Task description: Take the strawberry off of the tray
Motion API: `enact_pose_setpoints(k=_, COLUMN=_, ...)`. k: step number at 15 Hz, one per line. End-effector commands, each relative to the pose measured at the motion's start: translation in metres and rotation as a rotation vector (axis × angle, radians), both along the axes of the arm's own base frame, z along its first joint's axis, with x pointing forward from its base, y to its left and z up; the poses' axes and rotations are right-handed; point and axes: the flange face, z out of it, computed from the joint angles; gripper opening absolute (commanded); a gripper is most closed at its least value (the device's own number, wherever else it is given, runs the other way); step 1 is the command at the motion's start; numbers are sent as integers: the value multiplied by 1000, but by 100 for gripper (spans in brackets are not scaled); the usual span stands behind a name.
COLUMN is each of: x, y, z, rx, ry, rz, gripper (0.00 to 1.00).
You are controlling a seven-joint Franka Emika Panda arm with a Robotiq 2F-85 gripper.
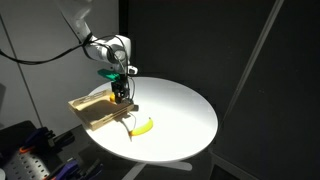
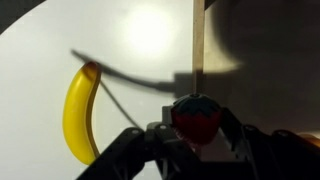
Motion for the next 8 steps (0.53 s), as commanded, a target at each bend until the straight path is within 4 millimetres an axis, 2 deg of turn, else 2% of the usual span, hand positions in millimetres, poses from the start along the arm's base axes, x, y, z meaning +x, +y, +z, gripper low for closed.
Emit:
enact_pose_setpoints(k=1, x=1, y=-24, z=4, rx=18, ry=-13, rz=-37, gripper=25)
enact_pose_setpoints(k=8, x=9, y=-64, z=-5, rx=4, ry=-31, rz=-118, gripper=25)
